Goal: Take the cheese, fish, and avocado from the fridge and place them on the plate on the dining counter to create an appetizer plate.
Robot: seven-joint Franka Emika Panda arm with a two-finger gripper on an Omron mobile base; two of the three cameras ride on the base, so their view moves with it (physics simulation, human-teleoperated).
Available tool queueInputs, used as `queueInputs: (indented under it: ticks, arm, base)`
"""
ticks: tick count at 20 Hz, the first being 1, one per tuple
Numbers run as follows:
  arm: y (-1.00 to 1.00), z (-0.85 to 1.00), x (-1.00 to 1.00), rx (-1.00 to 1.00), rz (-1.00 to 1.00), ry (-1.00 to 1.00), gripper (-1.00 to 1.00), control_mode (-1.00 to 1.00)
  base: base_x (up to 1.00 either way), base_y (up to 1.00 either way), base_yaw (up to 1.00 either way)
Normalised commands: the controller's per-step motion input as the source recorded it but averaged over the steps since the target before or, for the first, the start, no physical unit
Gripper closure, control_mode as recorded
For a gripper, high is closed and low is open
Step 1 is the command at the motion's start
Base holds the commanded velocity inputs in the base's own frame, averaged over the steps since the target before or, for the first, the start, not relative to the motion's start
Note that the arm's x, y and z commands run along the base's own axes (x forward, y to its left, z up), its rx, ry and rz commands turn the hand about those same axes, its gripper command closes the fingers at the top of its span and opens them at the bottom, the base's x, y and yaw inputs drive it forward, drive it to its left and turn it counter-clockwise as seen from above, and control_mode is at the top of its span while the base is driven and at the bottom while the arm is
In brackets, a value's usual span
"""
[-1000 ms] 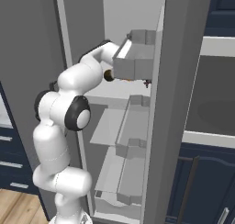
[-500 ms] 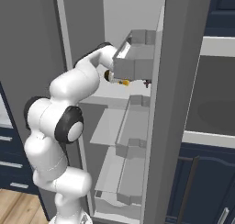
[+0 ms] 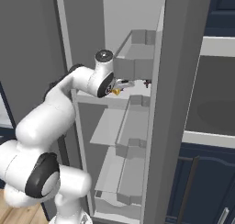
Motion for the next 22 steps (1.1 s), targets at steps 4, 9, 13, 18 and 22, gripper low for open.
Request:
queueInputs:
  ticks: [4,9,13,18,22]
  arm:
    - [0.00,0.64,-1.00,0.00,-0.19,0.00,1.00,-1.00]
    - [0.41,0.55,-1.00,0.00,-0.02,0.01,1.00,-1.00]
    - [0.46,0.05,-1.00,0.00,0.01,-0.01,1.00,-1.00]
    - [0.47,0.00,-1.00,0.00,0.02,-0.14,1.00,-1.00]
    - [0.36,-0.01,-0.75,0.00,0.04,-0.12,1.00,1.00]
  base:
    - [0.00,0.00,0.00]
    - [0.00,0.00,0.00]
    - [0.00,0.00,0.00]
    - [0.00,0.00,0.00]
    - [-0.25,0.12,0.02]
